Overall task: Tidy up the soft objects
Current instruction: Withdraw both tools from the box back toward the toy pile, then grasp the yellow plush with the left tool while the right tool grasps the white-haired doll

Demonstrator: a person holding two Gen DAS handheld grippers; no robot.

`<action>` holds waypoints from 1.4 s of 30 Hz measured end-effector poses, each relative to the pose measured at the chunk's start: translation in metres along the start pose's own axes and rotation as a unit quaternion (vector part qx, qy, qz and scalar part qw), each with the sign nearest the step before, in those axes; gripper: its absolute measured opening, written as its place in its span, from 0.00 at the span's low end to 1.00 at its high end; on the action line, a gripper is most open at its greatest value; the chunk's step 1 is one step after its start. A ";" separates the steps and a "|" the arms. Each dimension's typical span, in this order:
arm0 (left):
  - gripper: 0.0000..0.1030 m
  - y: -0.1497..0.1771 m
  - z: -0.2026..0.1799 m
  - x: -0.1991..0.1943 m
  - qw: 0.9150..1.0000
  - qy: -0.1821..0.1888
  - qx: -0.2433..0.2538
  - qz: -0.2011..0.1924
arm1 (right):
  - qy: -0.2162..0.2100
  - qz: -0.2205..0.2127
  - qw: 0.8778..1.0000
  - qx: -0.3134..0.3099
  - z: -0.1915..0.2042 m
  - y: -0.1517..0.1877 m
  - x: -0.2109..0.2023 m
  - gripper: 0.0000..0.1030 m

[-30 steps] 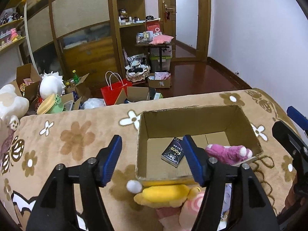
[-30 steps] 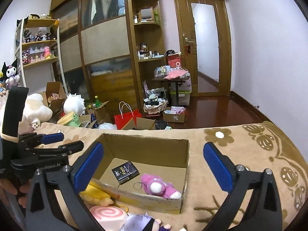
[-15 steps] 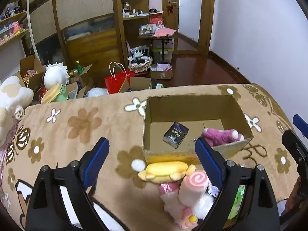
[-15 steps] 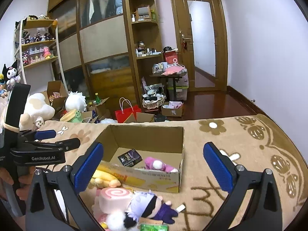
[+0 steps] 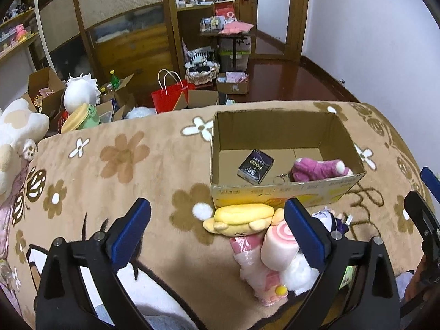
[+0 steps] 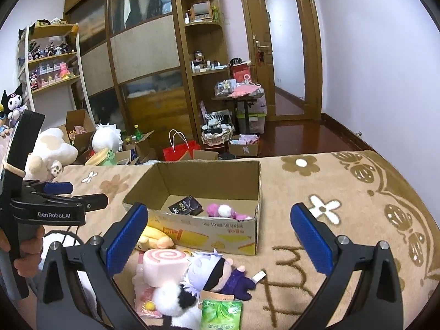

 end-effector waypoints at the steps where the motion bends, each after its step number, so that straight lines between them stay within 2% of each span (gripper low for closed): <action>1: 0.94 0.001 -0.001 0.002 1.000 -0.001 0.002 0.003 | 0.000 0.003 1.000 0.001 -0.001 0.002 0.001 1.00; 10: 0.94 0.009 -0.010 0.027 0.999 0.004 0.010 0.043 | -0.012 0.040 0.999 0.014 -0.010 0.021 0.026 1.00; 22: 0.95 0.017 -0.030 0.060 0.996 0.025 0.020 0.088 | -0.005 0.081 0.995 0.052 -0.028 0.048 0.054 1.00; 34: 0.95 0.022 -0.049 0.084 0.993 0.029 0.036 0.112 | -0.026 0.118 0.988 0.095 -0.035 0.074 0.078 1.00; 42: 0.95 0.026 -0.060 0.099 0.990 0.038 0.047 0.129 | -0.026 0.139 0.985 0.097 -0.036 0.084 0.088 1.00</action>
Point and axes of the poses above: each gripper's, at about its wrist camera, not at the fingertips, and x roughly the way its jaws point, z to its left, y to its underside, the point moved 6 cm from there along x, roughly the way its jaws point, and after that the axes turned 12 degrees about -y, right-handed, at the moved point
